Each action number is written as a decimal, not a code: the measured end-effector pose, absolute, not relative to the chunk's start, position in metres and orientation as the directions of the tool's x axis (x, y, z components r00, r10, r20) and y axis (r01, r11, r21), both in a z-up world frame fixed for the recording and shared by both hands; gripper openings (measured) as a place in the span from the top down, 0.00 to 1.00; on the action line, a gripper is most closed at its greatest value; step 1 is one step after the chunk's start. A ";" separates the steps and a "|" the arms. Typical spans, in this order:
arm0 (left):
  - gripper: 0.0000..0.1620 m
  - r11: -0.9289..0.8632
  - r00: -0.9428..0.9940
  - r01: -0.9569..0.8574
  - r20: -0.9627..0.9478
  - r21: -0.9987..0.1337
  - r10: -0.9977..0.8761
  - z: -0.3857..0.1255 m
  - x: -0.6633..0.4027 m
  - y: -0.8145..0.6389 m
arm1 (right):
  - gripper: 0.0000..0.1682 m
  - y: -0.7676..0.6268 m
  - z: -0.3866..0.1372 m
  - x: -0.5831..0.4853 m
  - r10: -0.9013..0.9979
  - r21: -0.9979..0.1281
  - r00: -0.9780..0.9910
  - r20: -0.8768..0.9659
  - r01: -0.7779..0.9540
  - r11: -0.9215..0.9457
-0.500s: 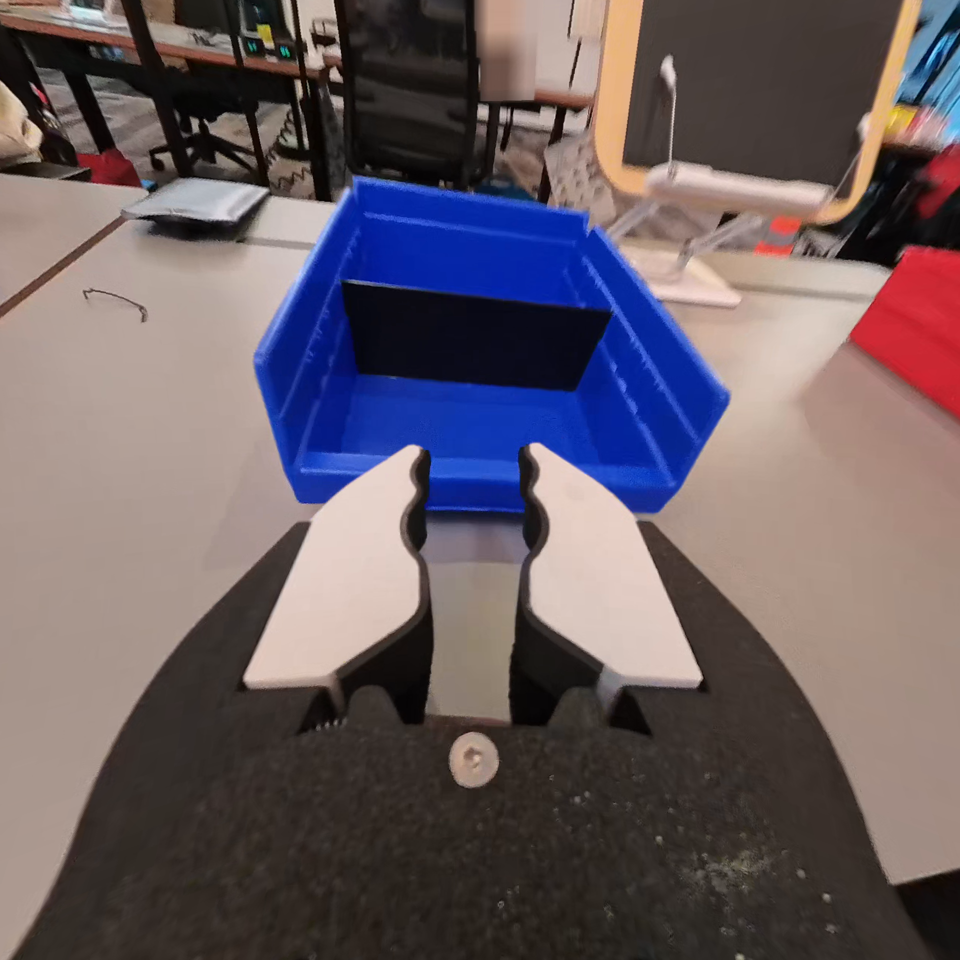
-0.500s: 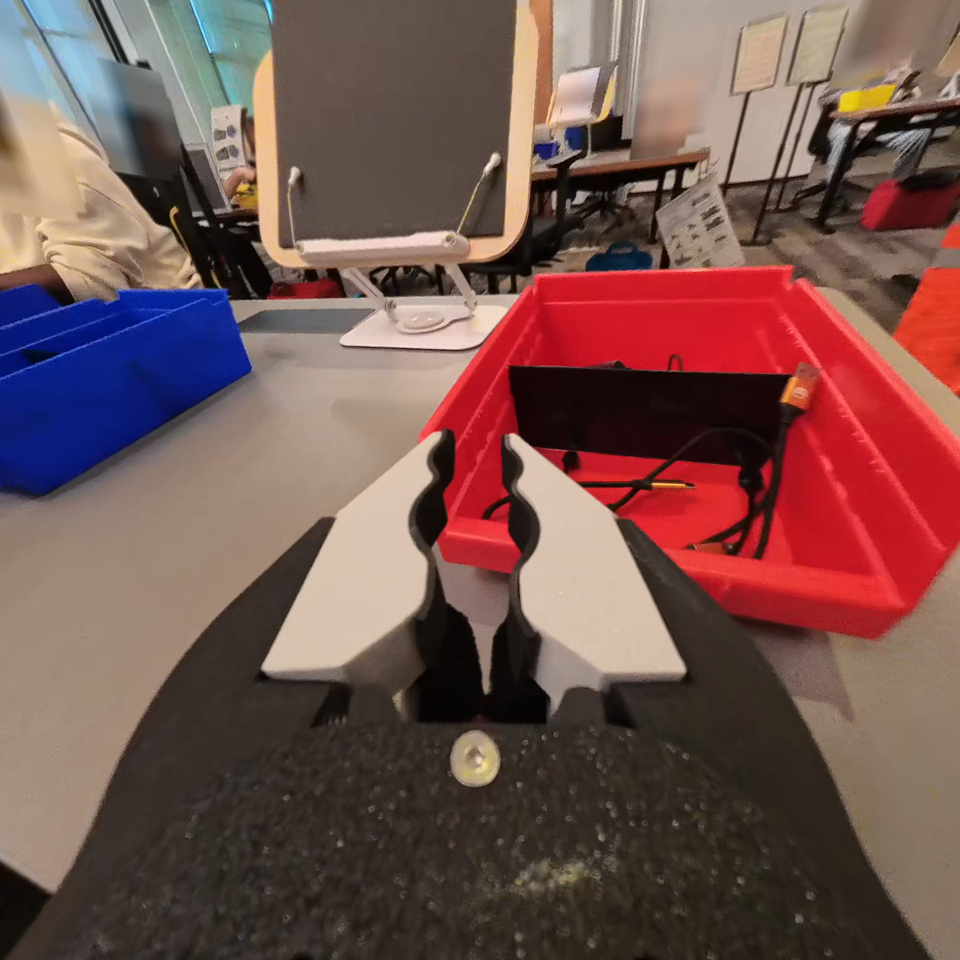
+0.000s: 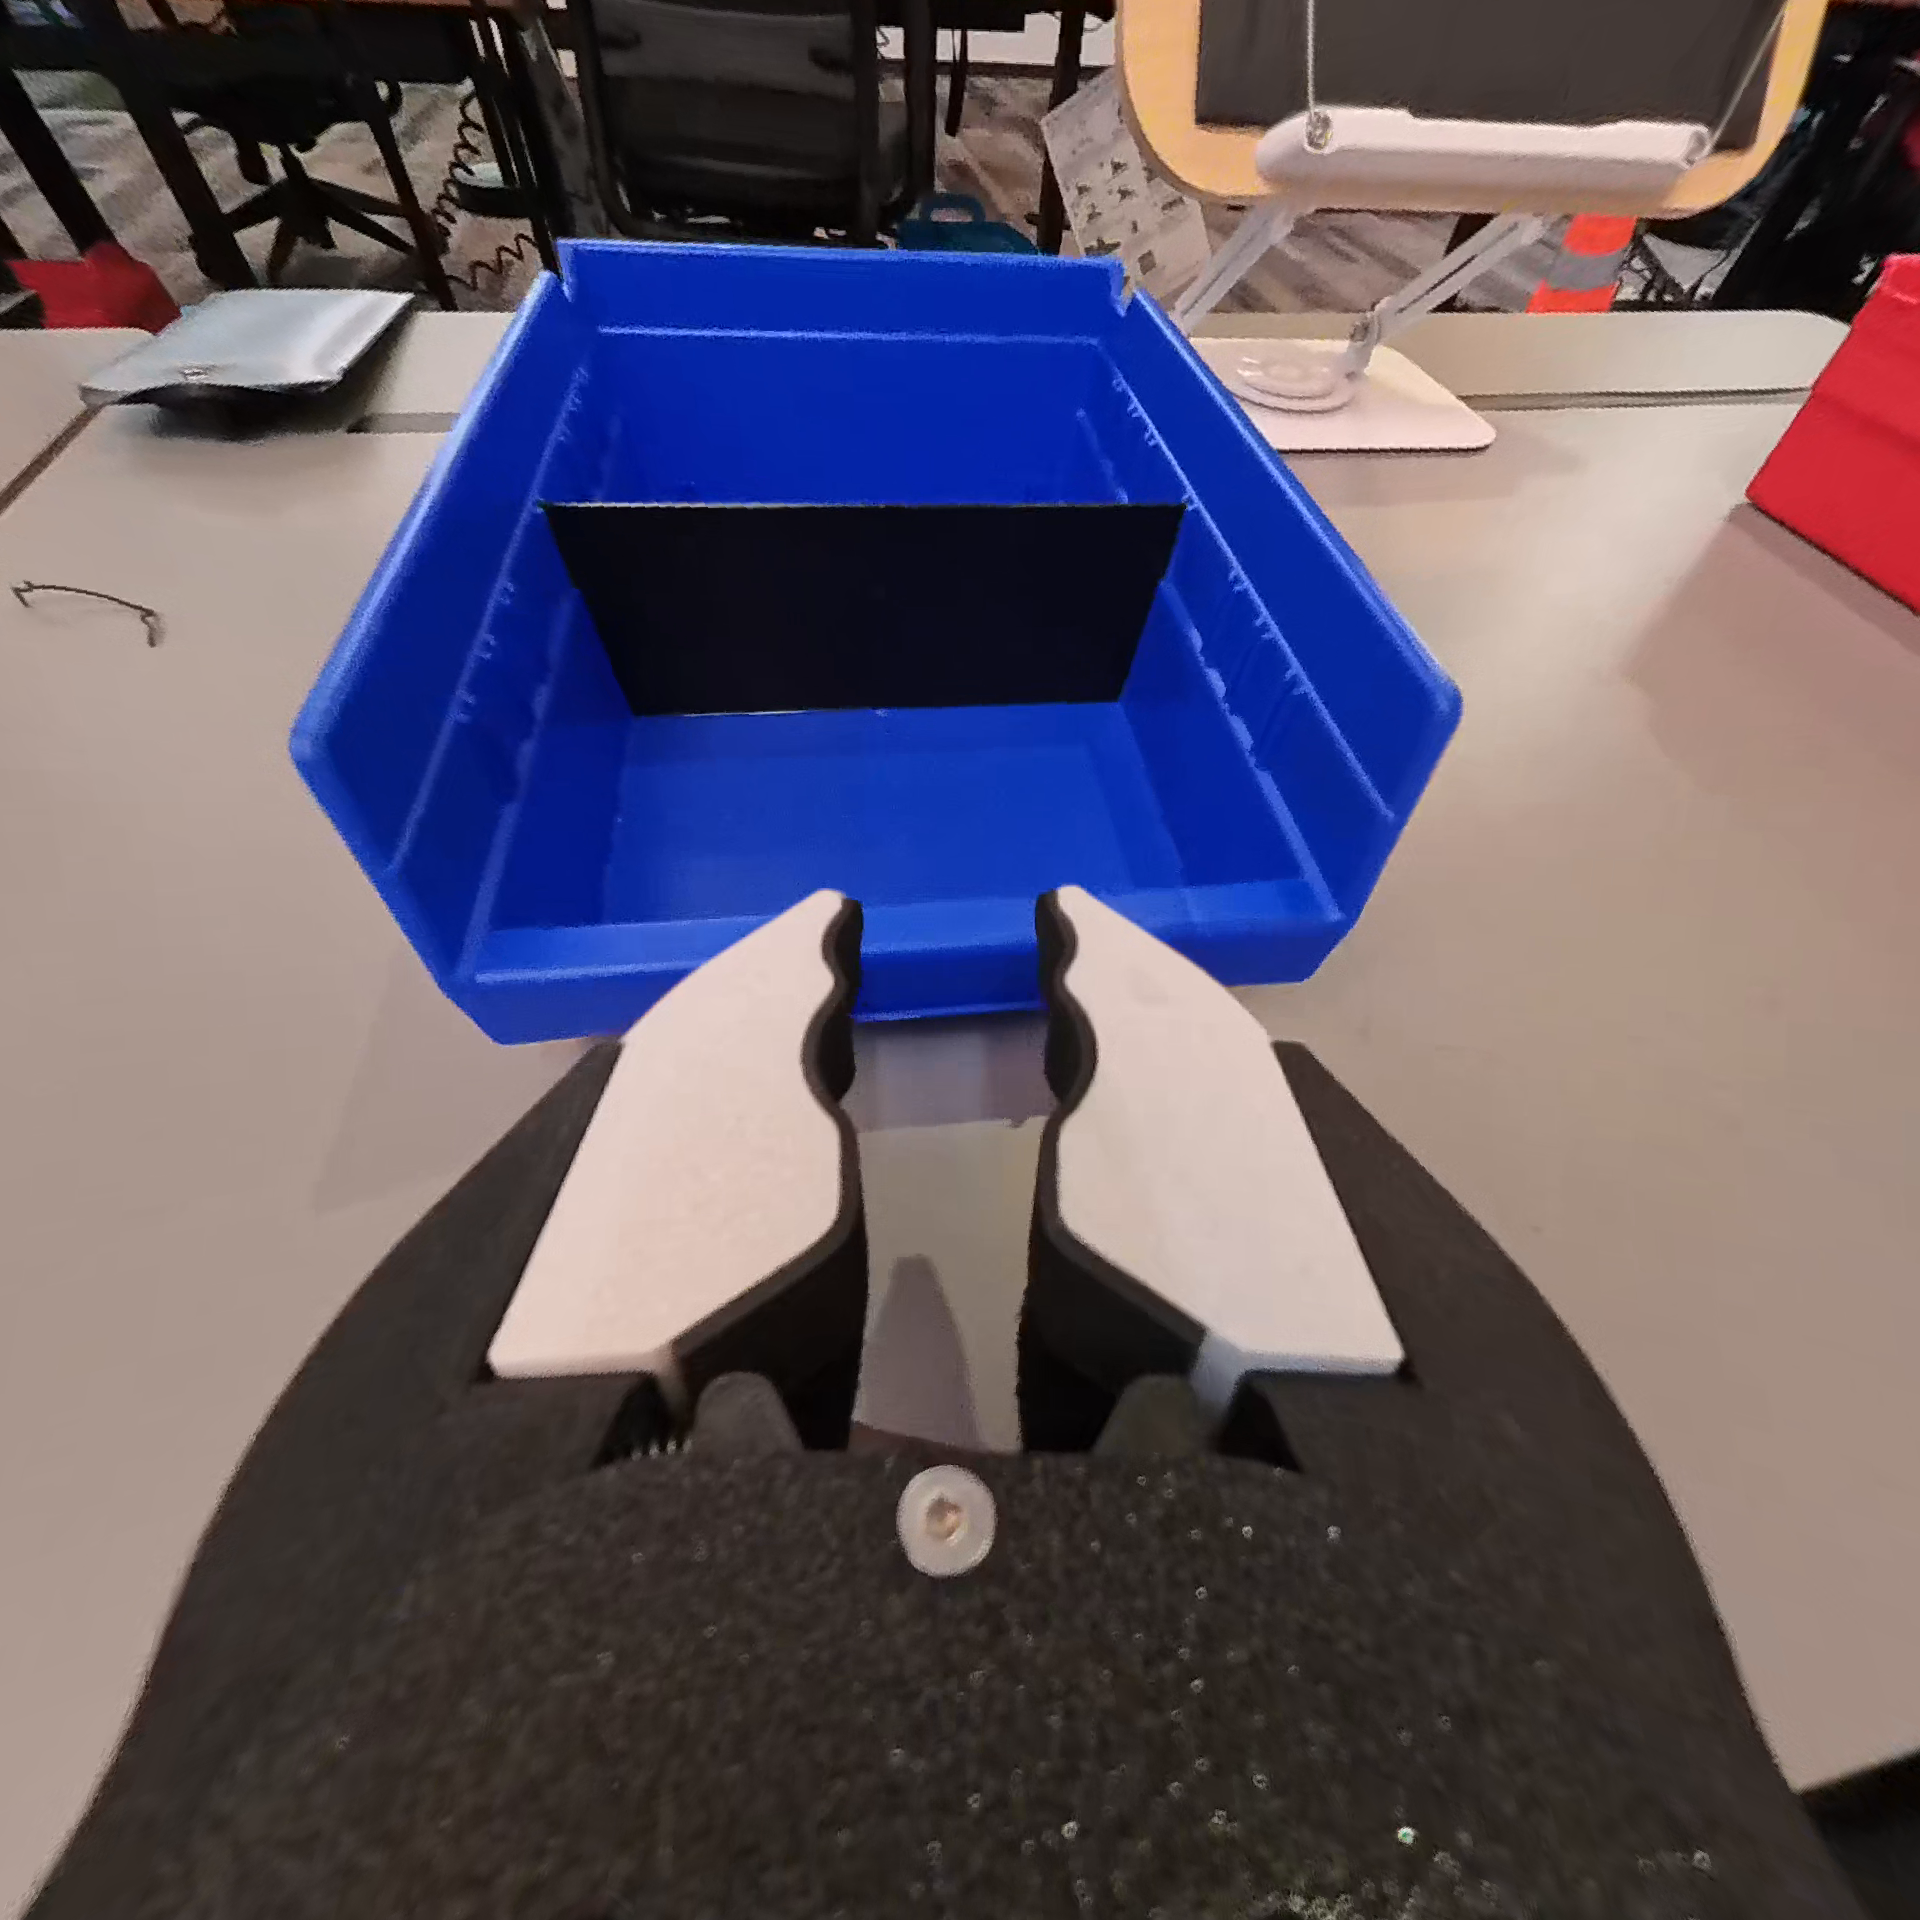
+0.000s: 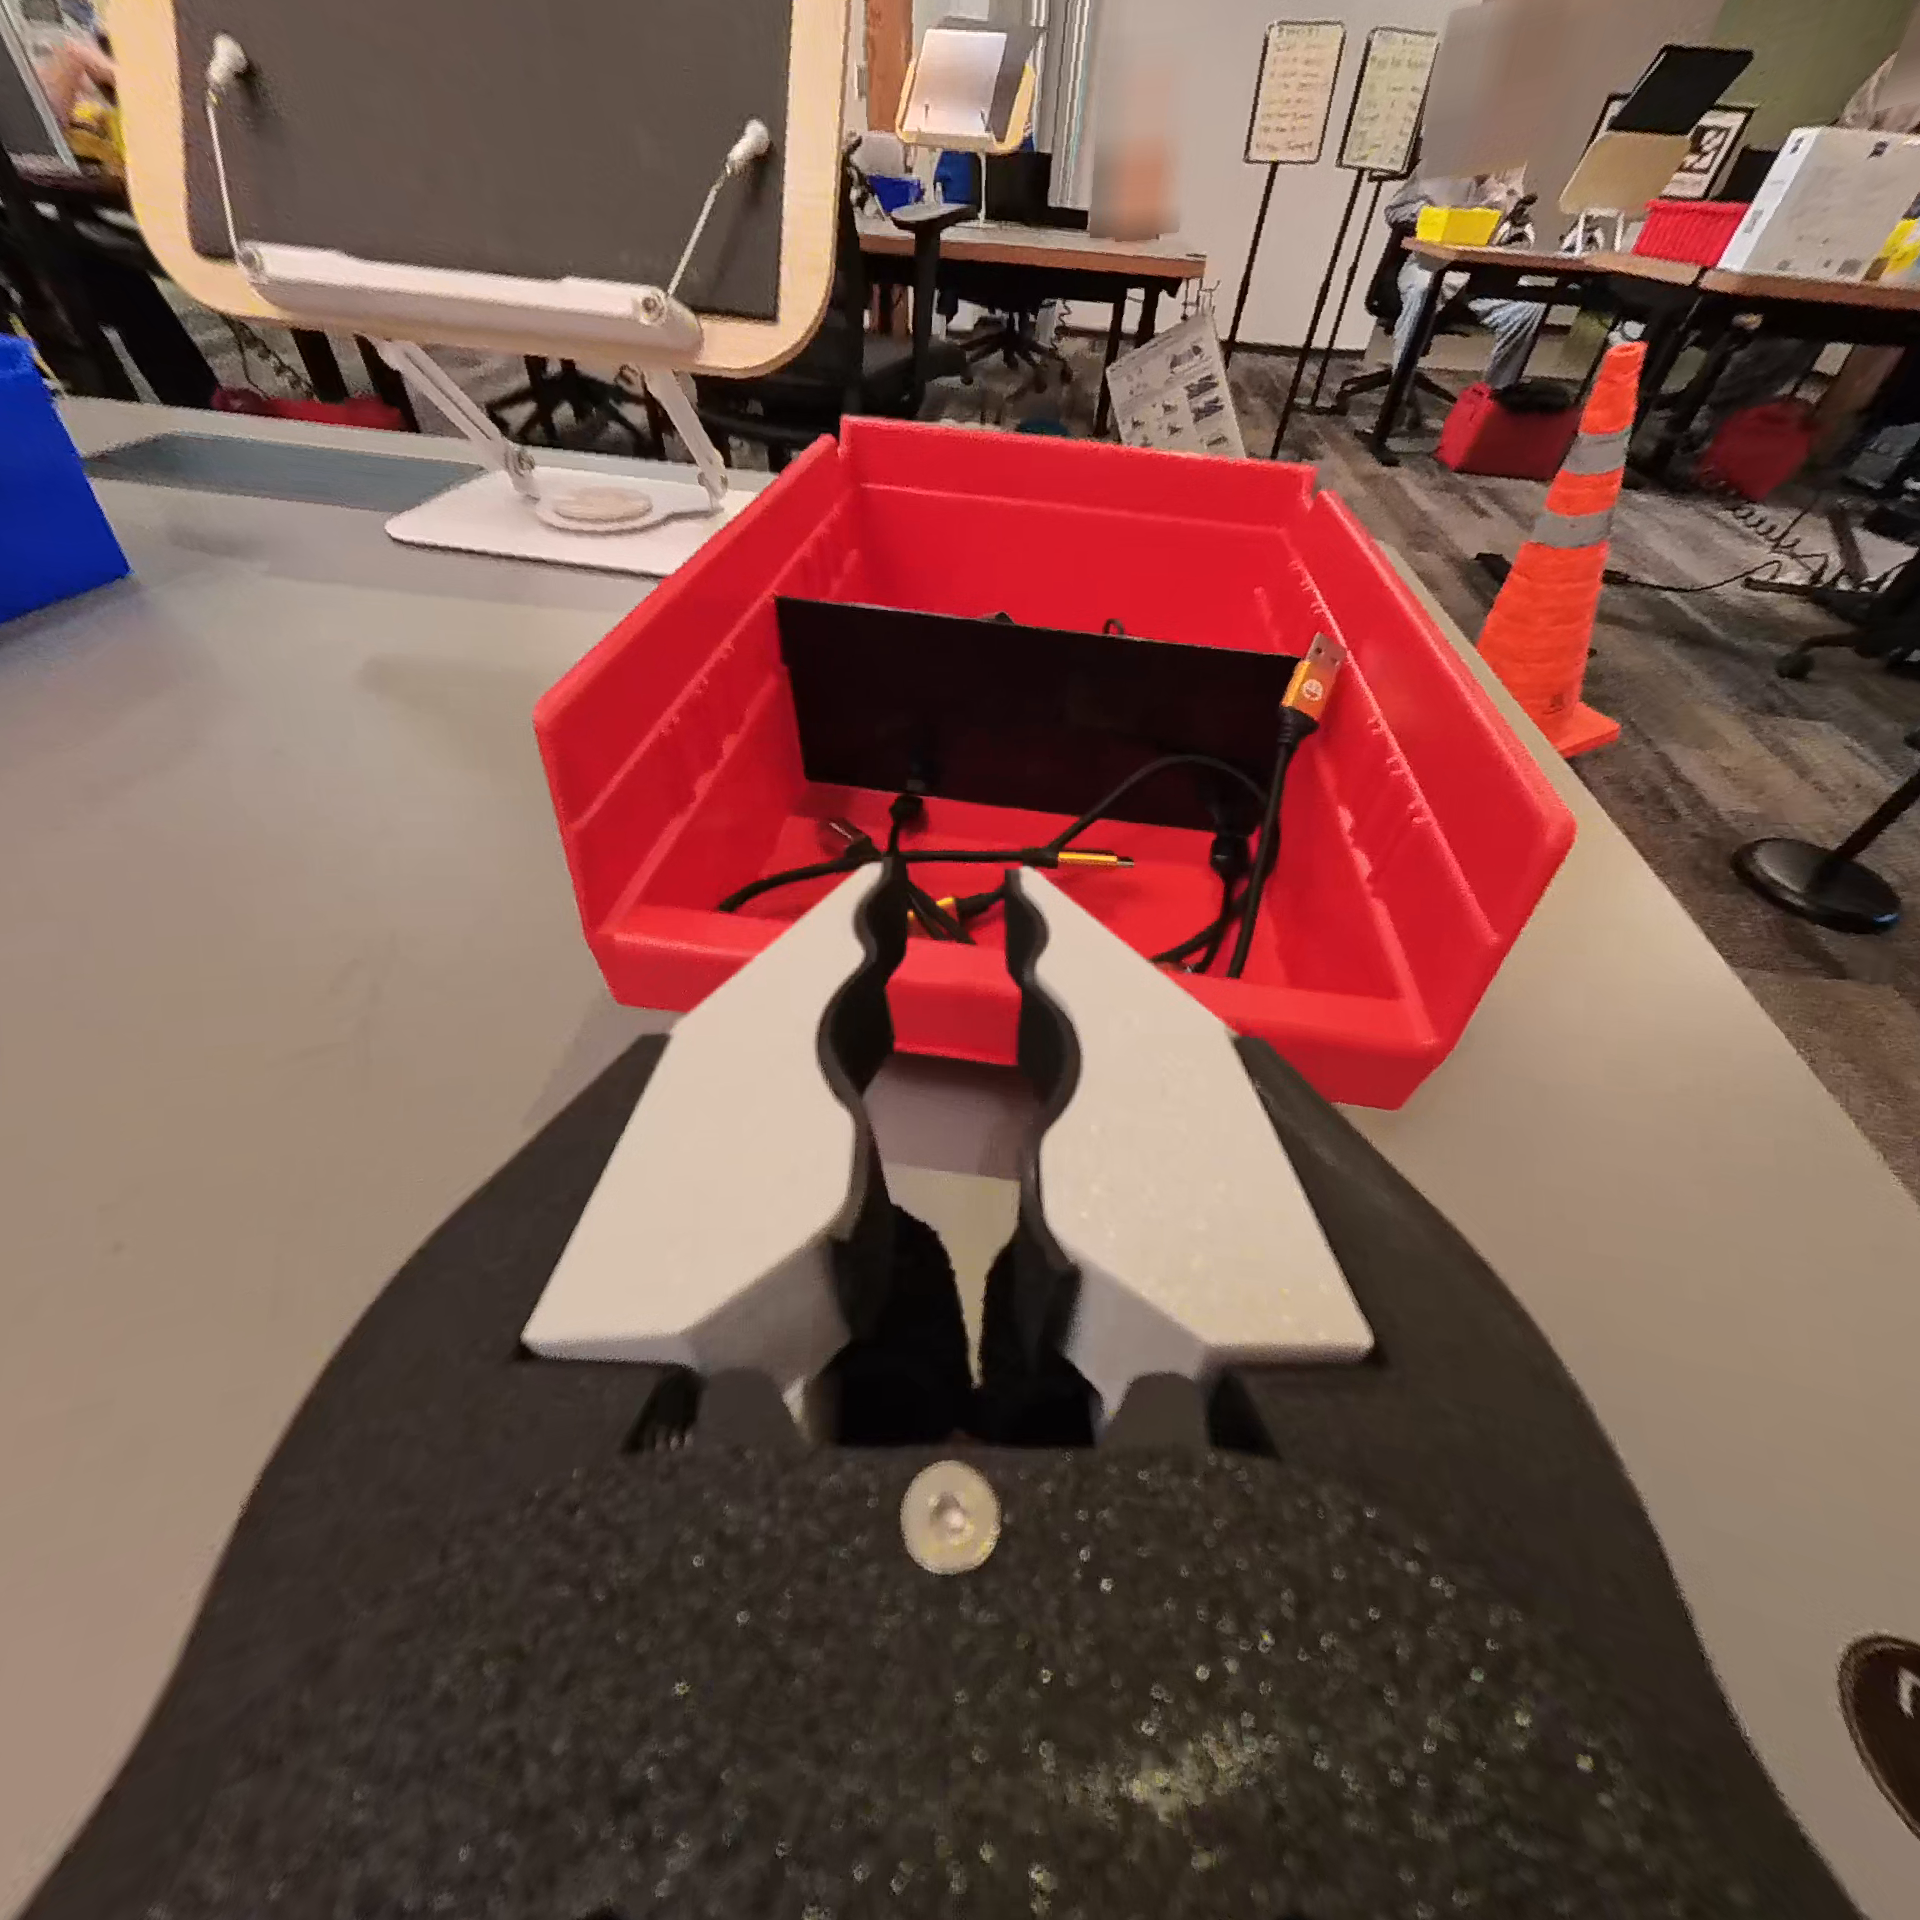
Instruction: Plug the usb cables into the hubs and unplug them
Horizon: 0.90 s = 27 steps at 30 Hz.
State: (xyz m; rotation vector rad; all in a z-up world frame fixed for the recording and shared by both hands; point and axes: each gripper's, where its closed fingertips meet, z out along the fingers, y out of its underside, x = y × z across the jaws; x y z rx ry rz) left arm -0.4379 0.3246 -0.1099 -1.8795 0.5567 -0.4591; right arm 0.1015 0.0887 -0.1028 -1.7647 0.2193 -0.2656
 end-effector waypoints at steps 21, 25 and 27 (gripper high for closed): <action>0.80 -0.319 0.827 -0.185 0.028 -0.929 -0.562 -0.114 -0.460 0.314 | 0.66 0.140 -0.092 0.025 -0.076 -0.987 0.997 0.030 0.018 -0.160; 0.76 -0.293 0.804 -0.208 0.008 -0.933 -0.594 -0.115 -0.449 0.310 | 0.59 0.163 -0.109 0.029 -0.183 -0.962 0.980 0.074 0.022 -0.271; 0.72 -0.268 0.790 -0.202 0.006 -0.942 -0.614 -0.110 -0.439 0.306 | 0.60 0.174 -0.110 0.024 -0.177 -0.959 0.984 0.023 -0.028 -0.281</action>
